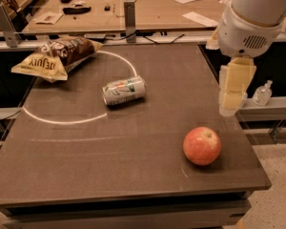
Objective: Place 7up can upright
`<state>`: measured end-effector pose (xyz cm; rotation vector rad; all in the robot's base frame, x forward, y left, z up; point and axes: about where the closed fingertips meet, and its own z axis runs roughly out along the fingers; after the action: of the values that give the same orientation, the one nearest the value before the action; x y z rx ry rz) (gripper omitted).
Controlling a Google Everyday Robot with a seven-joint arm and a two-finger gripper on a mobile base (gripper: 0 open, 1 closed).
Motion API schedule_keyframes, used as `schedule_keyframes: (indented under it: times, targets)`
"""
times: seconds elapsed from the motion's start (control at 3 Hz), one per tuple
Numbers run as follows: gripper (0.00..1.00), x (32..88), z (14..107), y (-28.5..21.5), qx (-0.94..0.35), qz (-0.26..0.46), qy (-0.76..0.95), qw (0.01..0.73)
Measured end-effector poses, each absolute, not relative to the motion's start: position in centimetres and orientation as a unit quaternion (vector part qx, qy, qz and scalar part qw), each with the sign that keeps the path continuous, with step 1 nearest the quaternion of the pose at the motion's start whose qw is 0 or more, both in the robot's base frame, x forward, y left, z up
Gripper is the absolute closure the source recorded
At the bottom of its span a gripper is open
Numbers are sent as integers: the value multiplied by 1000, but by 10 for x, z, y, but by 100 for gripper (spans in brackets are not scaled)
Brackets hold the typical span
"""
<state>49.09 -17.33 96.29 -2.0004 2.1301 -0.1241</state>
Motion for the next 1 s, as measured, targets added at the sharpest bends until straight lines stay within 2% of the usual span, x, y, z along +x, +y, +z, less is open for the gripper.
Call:
schedule_keyframes:
  times: [0.33,1.0]
  targets:
    - [0,506,965,-156,-685,-19,717,130]
    - [0,522,967,-140,-686,-35,711,149]
